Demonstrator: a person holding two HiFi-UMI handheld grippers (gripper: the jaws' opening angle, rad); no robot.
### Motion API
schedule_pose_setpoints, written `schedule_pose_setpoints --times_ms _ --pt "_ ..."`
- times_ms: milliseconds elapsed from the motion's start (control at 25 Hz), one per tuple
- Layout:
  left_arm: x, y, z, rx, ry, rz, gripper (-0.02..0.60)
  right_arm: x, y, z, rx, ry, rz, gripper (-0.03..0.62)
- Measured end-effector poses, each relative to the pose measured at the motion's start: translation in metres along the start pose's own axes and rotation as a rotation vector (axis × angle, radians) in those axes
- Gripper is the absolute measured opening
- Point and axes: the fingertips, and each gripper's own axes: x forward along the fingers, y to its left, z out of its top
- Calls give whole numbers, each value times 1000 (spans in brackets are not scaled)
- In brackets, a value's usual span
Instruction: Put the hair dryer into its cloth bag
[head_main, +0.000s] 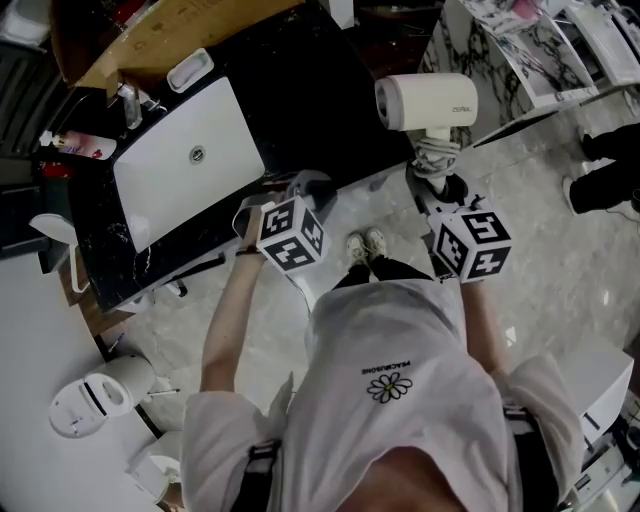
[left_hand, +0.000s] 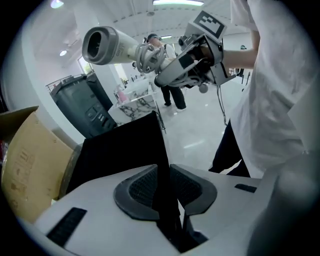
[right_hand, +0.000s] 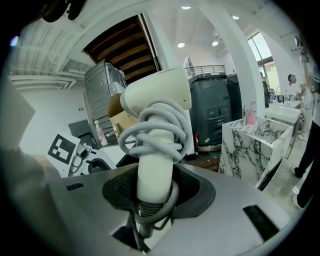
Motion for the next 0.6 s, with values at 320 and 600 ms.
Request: schedule_pose_setpoints --times_ms 320,600 --pt "9 -4 -3 -18 62 -11 87 -4 0 -8 -16 12 18 146" --pt "12 5 -7 -113 99 39 25 -8 -1 -11 -42 30 26 146"
